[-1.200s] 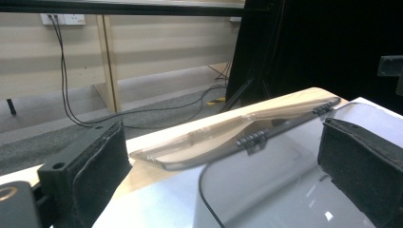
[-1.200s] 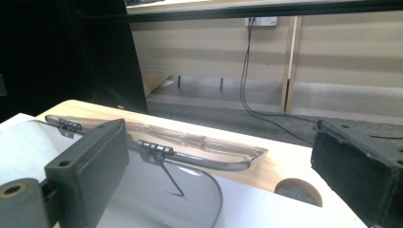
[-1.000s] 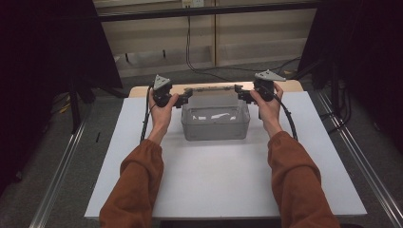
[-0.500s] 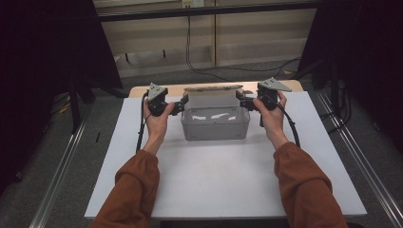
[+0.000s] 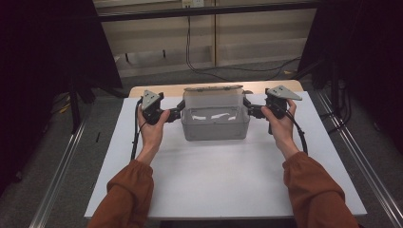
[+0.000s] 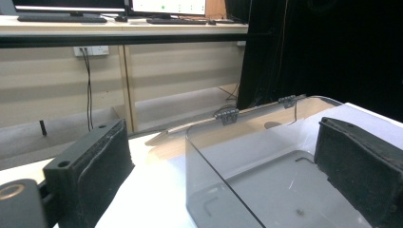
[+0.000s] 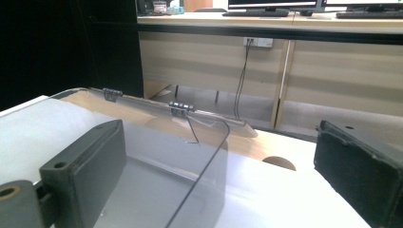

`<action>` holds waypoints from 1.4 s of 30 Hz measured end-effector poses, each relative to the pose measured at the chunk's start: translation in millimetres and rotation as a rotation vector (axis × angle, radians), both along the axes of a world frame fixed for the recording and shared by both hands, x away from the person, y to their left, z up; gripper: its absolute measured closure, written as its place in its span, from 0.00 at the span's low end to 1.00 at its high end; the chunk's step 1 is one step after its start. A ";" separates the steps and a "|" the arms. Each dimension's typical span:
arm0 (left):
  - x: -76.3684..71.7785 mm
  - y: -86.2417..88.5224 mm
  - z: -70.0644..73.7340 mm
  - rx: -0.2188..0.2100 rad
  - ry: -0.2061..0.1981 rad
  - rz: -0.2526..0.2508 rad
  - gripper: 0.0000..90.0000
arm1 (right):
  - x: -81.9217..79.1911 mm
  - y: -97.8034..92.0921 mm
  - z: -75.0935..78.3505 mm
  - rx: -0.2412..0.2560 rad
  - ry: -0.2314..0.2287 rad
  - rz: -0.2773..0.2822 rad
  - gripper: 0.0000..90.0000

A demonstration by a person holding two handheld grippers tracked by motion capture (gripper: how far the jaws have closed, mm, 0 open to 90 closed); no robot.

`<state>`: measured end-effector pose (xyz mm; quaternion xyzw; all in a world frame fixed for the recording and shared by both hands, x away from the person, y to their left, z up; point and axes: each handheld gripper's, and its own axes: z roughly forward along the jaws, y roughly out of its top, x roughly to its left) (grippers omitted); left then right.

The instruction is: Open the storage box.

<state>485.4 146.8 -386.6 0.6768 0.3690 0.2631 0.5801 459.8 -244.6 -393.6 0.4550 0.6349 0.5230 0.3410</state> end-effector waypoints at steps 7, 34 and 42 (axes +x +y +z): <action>-18.3 7.6 2.9 -0.023 -0.029 0.000 0.05 | -18.5 -5.5 0.9 -0.005 -0.023 0.002 0.03; -79.9 32.4 -17.2 -0.053 -0.023 0.027 0.05 | -86.0 -33.6 -2.0 -0.008 -0.074 -0.022 0.03; -96.4 45.2 -22.4 -0.037 -0.045 0.053 0.04 | -106.5 -41.4 -5.7 -0.009 -0.087 -0.037 0.03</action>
